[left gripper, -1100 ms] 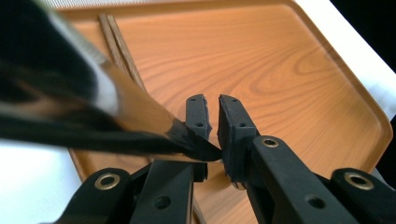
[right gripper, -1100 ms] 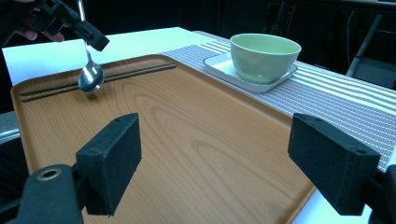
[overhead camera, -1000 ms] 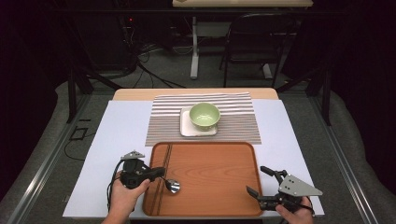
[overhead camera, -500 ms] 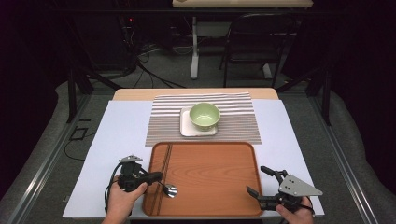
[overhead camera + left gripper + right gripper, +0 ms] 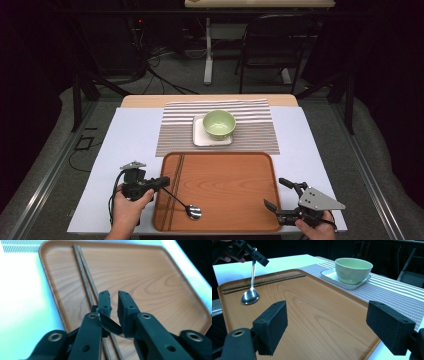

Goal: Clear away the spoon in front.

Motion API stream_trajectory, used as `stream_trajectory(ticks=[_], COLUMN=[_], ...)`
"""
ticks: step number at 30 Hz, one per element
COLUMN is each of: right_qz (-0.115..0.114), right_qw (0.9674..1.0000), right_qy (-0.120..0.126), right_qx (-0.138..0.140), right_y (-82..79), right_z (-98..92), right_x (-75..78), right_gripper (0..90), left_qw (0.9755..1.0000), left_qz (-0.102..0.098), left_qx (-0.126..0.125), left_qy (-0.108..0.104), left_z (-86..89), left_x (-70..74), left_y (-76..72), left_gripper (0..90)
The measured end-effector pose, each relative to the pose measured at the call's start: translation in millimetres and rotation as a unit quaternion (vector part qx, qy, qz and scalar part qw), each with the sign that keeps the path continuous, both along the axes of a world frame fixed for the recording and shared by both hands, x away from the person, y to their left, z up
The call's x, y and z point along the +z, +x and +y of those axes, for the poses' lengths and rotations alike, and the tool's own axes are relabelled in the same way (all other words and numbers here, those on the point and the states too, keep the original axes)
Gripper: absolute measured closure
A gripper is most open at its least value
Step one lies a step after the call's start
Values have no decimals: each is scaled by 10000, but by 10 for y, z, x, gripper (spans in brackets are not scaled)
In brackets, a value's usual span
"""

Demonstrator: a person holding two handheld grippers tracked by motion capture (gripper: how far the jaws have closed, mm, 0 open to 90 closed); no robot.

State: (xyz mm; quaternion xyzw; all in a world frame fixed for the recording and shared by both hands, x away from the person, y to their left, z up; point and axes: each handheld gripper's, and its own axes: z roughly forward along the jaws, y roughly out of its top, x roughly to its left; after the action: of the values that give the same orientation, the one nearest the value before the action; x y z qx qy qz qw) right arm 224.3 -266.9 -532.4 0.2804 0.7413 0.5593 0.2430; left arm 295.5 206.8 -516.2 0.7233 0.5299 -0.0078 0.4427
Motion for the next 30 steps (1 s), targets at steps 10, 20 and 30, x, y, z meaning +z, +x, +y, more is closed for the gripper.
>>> stream_trajectory(ticks=[10, 20, 30], right_qz=[-1, -4, -1], right_qw=[10000, 10000, 10000], right_qy=[-3, 3, 5], right_qx=[-1, 6, 11], right_y=[1, 0, 0], right_z=[-1, -3, -4], right_x=[-1, 1, 1], right_gripper=[168, 167, 167], left_qw=[9990, 9971, 9938], left_qz=[234, 492, 541], left_qx=[-271, -455, -661], left_qy=[-254, 369, 712], left_z=[-40, -170, -393], left_x=[197, 247, 123], left_y=[334, 646, 940], left_gripper=[884, 867, 847])
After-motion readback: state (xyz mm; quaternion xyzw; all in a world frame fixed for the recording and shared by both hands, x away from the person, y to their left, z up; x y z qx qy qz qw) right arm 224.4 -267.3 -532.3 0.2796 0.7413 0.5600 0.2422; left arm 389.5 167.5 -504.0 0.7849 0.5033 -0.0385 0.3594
